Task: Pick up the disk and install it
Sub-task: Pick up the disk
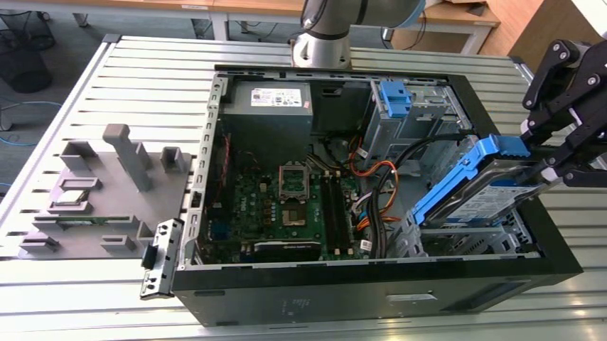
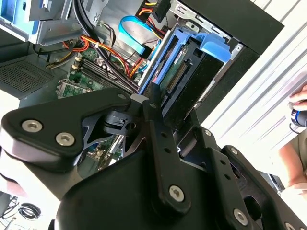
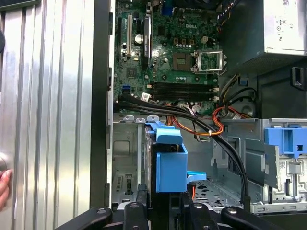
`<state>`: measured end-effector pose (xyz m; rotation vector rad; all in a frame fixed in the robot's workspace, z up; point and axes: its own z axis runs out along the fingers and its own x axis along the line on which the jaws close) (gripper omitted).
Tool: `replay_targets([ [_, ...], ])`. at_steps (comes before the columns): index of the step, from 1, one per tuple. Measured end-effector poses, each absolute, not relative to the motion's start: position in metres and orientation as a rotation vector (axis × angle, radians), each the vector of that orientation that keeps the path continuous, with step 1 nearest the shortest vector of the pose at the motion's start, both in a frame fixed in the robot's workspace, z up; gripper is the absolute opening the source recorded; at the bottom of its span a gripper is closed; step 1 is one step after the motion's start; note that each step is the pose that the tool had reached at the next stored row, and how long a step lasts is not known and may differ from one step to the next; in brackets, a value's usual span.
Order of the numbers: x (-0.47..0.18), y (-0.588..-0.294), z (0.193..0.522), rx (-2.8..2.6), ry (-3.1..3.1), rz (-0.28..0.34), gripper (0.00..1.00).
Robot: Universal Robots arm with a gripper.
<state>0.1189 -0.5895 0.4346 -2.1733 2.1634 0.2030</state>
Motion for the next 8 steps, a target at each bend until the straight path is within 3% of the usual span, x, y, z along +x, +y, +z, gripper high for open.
replay_targets([
  [8,0.1189,-0.5895,0.4346,-2.173,2.163,0.203,0.35],
])
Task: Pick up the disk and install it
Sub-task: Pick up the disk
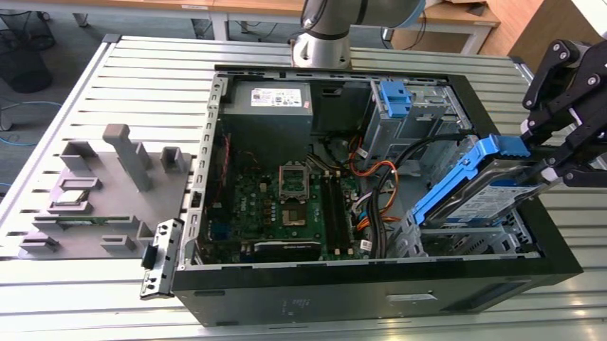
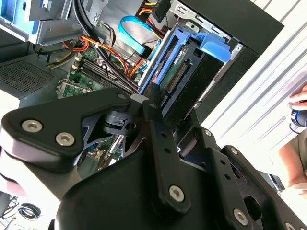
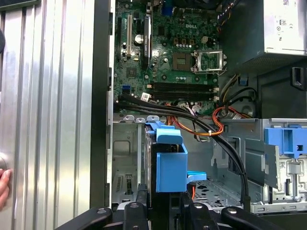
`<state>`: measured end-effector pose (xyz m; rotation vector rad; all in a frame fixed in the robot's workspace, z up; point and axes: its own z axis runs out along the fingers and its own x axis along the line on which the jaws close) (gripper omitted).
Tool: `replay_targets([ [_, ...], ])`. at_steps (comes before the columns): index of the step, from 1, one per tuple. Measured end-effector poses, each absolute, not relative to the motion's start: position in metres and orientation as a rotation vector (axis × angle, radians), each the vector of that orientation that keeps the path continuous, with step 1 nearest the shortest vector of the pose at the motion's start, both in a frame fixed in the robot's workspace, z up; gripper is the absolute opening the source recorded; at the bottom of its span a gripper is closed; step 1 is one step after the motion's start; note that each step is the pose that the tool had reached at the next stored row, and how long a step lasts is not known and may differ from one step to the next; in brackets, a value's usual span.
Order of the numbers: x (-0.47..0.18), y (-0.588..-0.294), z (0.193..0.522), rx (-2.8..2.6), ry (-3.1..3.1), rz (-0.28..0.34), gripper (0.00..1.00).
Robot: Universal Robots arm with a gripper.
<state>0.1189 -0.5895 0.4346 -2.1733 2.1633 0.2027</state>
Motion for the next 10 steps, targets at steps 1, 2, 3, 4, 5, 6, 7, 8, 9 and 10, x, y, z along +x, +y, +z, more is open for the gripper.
replay_targets([
  [1,0.1189,-0.5895,0.4346,-2.173,2.163,0.203,0.35],
  [2,0.1189,-0.5895,0.4346,-2.173,2.163,0.203,0.35],
  [3,0.1189,-0.5895,0.4347,-2.173,2.163,0.203,0.35],
  [4,0.1189,-0.5895,0.4352,-2.173,2.163,0.203,0.35],
  [5,0.1189,-0.5895,0.4359,-2.173,2.163,0.203,0.35],
  [6,0.1189,-0.5895,0.4369,-2.173,2.163,0.203,0.35],
  [7,0.1189,-0.5895,0.4377,-2.173,2.163,0.203,0.35],
  [8,0.1189,-0.5895,0.438,-2.173,2.163,0.203,0.35],
  [9,0.1189,-0.5895,0.4379,-2.173,2.163,0.203,0.35],
  [10,0.1189,-0.5895,0.4379,-2.173,2.163,0.203,0.35],
])
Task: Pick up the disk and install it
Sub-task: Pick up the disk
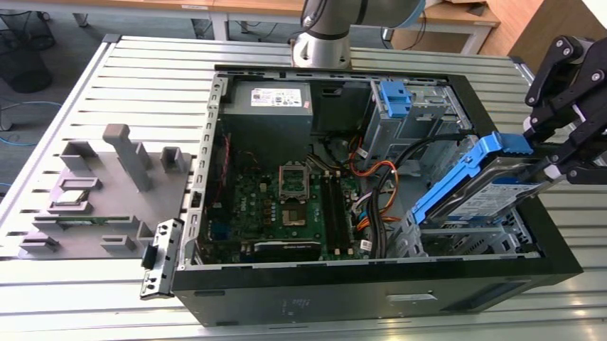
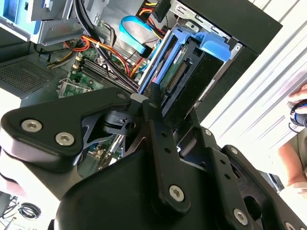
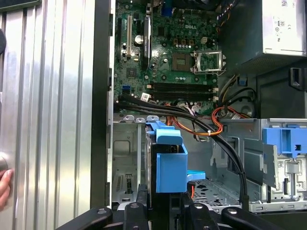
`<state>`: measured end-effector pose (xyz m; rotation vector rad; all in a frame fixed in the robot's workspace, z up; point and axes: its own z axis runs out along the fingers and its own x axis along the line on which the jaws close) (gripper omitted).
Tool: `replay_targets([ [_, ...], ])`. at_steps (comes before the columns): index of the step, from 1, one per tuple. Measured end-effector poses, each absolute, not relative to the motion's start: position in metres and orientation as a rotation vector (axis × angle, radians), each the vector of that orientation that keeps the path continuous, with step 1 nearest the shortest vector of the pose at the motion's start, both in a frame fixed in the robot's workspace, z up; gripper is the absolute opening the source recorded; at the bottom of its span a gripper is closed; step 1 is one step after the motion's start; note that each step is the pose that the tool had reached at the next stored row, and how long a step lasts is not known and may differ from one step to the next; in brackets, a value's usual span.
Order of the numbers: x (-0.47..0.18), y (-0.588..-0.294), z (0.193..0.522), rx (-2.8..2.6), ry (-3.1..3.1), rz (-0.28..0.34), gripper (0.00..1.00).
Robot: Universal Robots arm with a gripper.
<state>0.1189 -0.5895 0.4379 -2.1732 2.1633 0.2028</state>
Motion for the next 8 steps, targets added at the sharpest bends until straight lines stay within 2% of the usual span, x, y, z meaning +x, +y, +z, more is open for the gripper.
replay_targets([
  [8,0.1188,-0.5895,0.4403,-2.175,2.165,0.199,0.35],
])
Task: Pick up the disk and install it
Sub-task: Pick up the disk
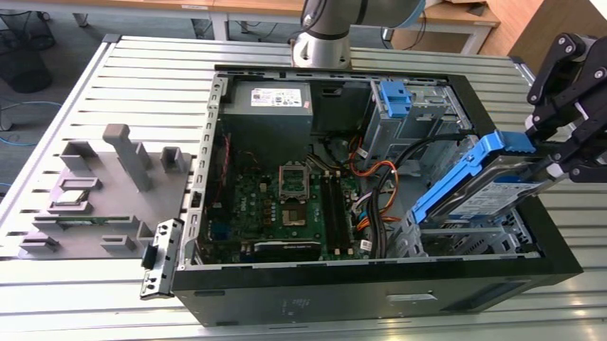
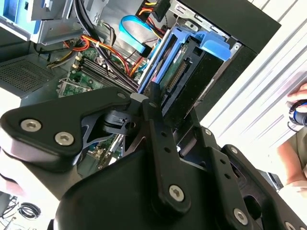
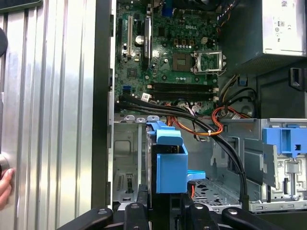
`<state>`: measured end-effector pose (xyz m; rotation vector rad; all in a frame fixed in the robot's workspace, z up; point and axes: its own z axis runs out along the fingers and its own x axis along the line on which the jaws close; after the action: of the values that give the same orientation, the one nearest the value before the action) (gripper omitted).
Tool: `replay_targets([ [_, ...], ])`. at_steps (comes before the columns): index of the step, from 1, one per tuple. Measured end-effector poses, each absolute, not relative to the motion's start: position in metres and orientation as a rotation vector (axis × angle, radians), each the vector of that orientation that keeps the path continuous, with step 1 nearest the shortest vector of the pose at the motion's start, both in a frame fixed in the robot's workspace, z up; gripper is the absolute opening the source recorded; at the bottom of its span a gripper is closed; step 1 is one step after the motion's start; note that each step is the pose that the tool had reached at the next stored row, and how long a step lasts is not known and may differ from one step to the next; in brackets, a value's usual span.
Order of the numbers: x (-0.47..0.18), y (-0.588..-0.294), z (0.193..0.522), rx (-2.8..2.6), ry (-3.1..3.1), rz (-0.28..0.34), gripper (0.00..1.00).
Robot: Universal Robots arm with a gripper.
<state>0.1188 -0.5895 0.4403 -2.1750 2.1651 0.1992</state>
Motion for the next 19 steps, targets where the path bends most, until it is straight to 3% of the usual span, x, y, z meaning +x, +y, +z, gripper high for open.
replay_targets([
  [19,0.1172,-0.5895,0.4456,-2.171,2.159,0.186,0.35],
])
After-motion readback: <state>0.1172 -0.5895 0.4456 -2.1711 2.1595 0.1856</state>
